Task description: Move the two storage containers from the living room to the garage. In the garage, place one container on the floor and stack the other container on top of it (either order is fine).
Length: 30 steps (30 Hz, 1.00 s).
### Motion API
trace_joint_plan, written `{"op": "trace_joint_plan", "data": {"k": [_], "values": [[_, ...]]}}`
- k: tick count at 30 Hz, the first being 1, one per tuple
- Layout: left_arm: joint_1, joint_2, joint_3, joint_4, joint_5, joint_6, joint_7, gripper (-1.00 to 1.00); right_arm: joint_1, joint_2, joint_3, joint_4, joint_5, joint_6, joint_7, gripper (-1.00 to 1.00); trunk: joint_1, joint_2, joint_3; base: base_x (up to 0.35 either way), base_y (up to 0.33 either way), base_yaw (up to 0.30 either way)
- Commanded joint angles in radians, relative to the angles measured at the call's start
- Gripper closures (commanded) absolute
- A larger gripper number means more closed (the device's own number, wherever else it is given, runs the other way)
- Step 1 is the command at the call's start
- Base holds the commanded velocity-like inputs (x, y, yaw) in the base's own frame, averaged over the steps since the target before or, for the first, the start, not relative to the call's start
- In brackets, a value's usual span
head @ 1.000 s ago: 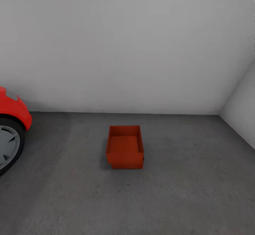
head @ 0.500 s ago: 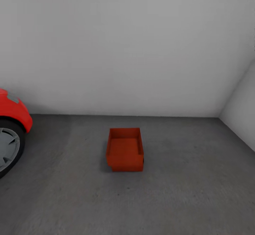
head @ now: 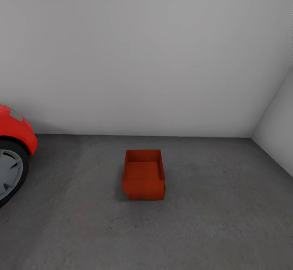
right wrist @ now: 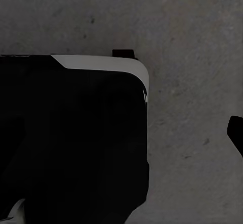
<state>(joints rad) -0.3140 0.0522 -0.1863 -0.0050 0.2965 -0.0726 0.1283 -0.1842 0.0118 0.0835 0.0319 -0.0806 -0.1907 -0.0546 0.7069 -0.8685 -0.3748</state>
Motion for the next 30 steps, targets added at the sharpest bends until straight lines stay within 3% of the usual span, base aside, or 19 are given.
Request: {"op": "trace_joint_plan", "data": {"k": [1, 30], "values": [[0.000, 0.000, -0.009, 0.000, 0.009, -0.003, 0.002, -1.00, -0.001, 0.000, 0.008, 0.003, -0.008, -0.006, -0.002, -1.00, 0.000, -0.001, 0.001, 0.000, 0.000, 0.000], [0.000, 0.000, -0.009, 0.000, 0.009, -0.003, 0.002, -1.00, -0.001, 0.003, 0.008, 0.003, -0.013, -0.010, -0.013, -1.00, 0.000, -0.001, 0.047, 0.000, 0.000, 0.000]]}}
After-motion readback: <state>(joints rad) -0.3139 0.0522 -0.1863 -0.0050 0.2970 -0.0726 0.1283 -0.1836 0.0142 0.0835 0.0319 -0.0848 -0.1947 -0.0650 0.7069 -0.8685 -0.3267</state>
